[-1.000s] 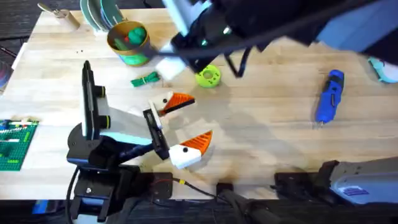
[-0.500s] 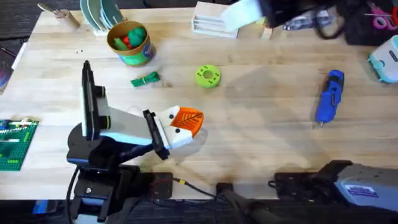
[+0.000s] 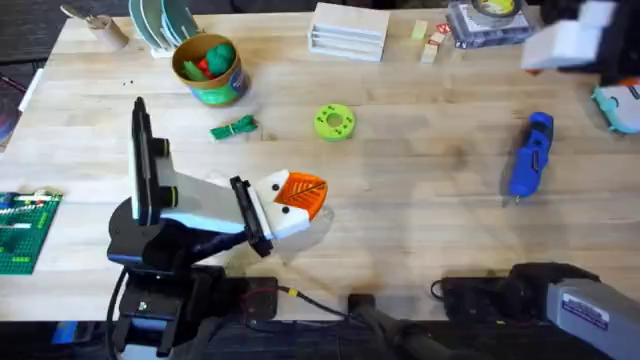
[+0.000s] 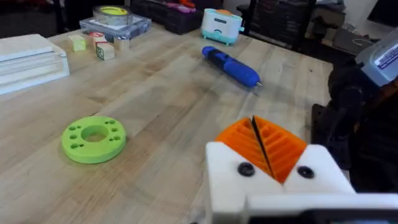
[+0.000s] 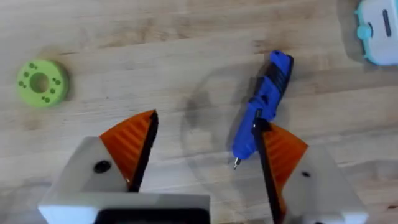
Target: Pick up the gripper from the table and insert it into the empty holder that is missing its gripper. Then pick up a screw, insert it into the mounting hole, and use the screwdriver to tighten it. Finally, clean up the table by picking up the vegetable and placing it into the bucket.
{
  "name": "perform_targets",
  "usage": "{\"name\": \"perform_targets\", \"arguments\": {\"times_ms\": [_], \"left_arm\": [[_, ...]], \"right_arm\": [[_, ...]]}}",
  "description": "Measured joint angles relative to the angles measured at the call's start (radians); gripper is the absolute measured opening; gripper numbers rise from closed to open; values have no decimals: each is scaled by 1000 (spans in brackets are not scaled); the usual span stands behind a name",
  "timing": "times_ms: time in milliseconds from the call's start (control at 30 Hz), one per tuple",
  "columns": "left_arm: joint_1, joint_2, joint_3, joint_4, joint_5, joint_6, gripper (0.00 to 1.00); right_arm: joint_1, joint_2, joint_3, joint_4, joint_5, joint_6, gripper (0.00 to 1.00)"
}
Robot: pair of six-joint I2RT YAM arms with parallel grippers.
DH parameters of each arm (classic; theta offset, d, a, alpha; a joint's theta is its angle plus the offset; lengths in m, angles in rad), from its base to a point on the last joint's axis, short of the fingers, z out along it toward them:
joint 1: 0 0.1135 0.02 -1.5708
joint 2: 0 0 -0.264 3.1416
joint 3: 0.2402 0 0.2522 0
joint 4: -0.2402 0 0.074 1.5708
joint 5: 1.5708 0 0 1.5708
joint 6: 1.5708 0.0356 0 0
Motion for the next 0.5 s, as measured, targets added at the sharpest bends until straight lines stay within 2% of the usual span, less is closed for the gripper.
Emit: {"name": "perform_targets", "arguments": {"times_ms": [167, 267, 500], "left_arm": [[0, 0, 0, 0, -2, 0, 4], [0, 0, 0, 0, -2, 0, 4], [0, 0, 0, 0, -2, 0, 4]], "right_arm": [[-158, -139, -131, 43, -13, -3, 957], [-248, -181, -187, 76, -12, -8, 957], [-397, -133, -240, 145, -5, -25, 957]]}}
